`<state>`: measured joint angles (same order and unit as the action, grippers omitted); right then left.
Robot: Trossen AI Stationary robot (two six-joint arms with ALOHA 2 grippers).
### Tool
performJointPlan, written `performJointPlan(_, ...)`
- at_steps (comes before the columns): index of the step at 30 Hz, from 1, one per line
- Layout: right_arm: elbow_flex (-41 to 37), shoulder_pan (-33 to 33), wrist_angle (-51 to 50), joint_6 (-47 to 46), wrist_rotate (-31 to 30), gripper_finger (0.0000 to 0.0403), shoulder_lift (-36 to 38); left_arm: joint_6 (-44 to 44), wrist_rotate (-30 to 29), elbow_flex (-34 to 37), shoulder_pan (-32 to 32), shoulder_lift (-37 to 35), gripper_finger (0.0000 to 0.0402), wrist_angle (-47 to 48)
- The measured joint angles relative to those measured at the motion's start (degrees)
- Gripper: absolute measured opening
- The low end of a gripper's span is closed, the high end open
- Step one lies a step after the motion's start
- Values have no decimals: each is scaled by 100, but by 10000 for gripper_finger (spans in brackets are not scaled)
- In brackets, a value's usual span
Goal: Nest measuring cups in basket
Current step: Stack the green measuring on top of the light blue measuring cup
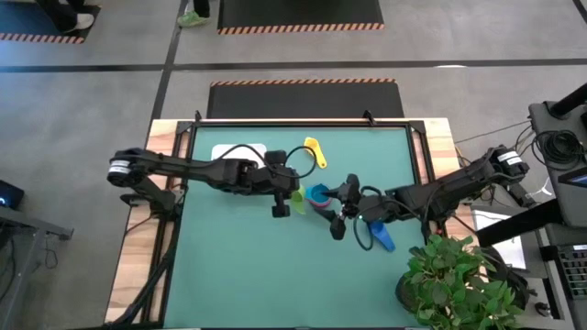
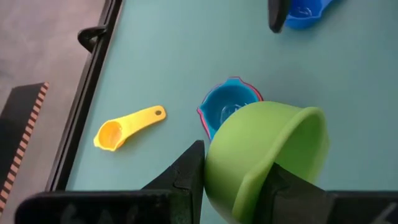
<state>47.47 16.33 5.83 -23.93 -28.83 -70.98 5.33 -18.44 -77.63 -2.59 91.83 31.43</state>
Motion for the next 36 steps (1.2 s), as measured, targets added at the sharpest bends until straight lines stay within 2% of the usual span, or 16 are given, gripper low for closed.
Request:
performJointPlan(10, 1, -125, 162, 334, 28, 283, 52, -48, -7, -436, 0, 560, 61, -213)
performJointPlan(15, 1, -126, 174, 627, -402, 279, 48, -102, -42, -548, 0, 630, 61, -268)
performJointPlan(24, 1, -151, 176, 744, -619, 276, -99, -117, -50, -598, -4, 621, 61, -511)
performJointPlan(36, 1, -209, 227, 851, -552, 244, -192, 212, -39, -595, -140, 619, 62, -550)
